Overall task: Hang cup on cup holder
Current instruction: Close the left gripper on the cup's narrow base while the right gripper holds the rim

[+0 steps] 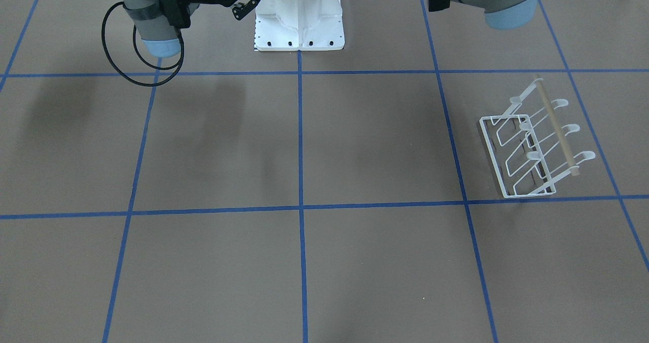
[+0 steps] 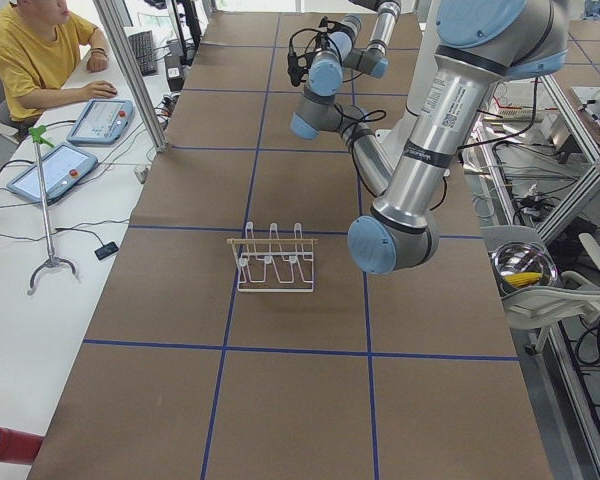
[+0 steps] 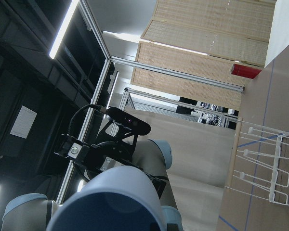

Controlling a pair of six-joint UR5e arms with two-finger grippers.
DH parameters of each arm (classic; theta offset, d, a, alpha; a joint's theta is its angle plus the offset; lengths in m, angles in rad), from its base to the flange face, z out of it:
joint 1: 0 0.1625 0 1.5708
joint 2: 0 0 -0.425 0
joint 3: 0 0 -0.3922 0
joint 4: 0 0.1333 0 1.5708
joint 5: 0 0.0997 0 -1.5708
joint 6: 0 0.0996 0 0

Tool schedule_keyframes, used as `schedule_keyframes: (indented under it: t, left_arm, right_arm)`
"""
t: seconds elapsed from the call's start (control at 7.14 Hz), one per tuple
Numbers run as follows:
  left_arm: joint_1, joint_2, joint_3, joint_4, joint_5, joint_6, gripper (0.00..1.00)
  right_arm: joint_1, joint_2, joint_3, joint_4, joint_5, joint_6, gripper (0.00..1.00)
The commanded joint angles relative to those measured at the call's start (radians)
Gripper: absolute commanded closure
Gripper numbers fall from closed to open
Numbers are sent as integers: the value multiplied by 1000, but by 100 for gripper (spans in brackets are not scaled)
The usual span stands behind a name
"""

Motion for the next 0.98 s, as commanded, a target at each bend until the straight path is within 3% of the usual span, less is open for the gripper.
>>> schedule_keyframes:
  t: [0.0, 0.84]
  left_arm:
    - [3, 1, 6, -3, -1, 0, 2]
    - [19, -1, -11, -18, 1, -75, 2]
  right_arm:
    - [-4, 15, 0, 0, -8, -2, 100]
    - [-11, 20, 0, 0, -47, -17, 100]
